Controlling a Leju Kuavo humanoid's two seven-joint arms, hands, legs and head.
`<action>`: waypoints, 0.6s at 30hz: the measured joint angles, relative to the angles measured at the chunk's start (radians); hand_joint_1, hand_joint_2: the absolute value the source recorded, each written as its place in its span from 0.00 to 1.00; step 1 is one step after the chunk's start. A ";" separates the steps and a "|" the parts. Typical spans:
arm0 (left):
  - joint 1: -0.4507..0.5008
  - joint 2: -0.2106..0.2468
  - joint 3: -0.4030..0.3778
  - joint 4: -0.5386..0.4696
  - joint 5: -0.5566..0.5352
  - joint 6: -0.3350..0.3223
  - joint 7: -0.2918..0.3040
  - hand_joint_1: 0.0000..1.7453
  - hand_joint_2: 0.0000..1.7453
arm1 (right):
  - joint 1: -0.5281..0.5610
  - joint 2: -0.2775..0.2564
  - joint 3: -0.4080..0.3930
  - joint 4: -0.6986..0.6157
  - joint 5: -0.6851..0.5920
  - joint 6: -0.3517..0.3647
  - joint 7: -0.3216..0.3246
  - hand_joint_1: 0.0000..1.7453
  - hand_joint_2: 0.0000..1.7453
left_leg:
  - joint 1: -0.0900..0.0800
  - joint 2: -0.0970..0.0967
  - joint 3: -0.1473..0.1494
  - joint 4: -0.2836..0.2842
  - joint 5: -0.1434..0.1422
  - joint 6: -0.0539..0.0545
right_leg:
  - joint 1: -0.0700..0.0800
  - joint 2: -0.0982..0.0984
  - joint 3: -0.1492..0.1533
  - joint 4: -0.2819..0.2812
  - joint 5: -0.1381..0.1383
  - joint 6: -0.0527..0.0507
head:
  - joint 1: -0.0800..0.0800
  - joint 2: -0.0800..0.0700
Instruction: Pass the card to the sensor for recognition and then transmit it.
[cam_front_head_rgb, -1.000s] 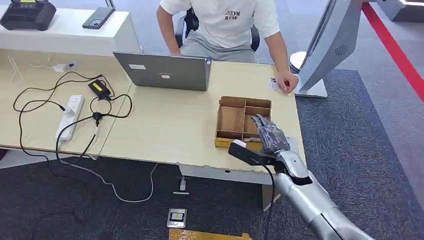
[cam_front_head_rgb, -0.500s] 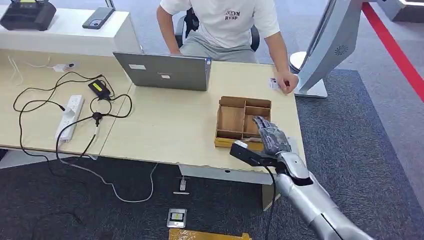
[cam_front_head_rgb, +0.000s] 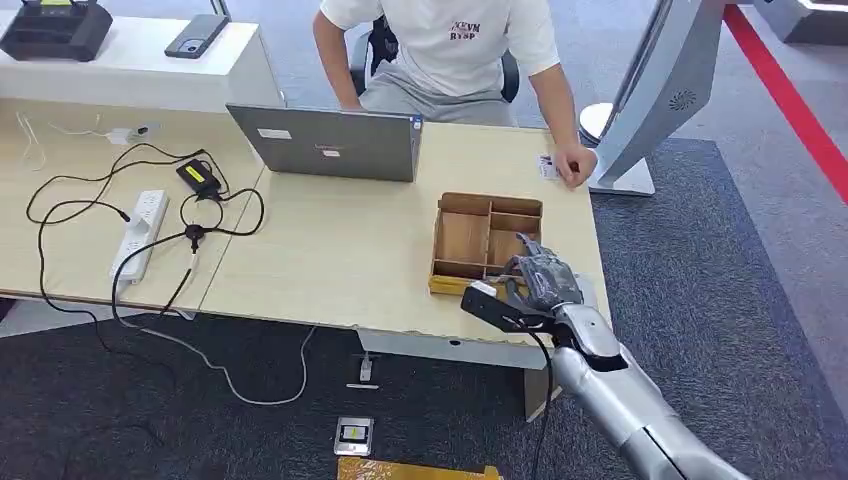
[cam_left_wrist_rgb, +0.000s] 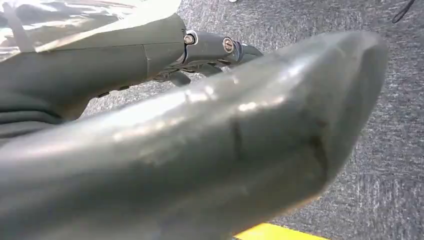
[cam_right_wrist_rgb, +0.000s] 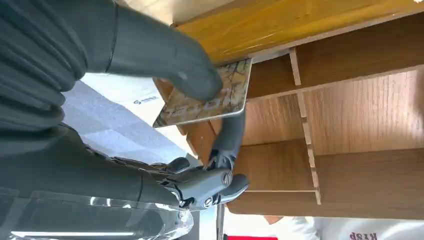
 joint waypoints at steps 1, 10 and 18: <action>0.000 0.000 0.000 0.000 0.000 0.000 0.000 0.00 0.00 | 0.000 0.000 0.000 0.000 0.000 0.004 0.002 1.00 1.00 | 0.000 0.000 0.000 0.000 0.000 0.000 | 0.000 0.000 0.000 0.000 0.000 0.000 | 0.000 0.000; 0.000 0.004 0.000 0.000 0.002 0.000 -0.001 0.00 0.00 | 0.004 -0.002 -0.006 -0.002 -0.006 0.016 0.006 0.93 1.00 | 0.000 0.000 0.000 0.000 0.000 0.000 | 0.000 0.000 0.000 0.000 0.000 0.000 | 0.000 0.000; 0.000 0.005 0.000 0.000 0.002 0.000 -0.003 0.00 0.00 | 0.005 -0.001 -0.010 -0.009 -0.018 -0.026 -0.007 1.00 1.00 | 0.000 0.000 0.000 0.000 0.000 0.000 | 0.000 0.000 0.000 0.000 0.000 0.000 | 0.000 0.000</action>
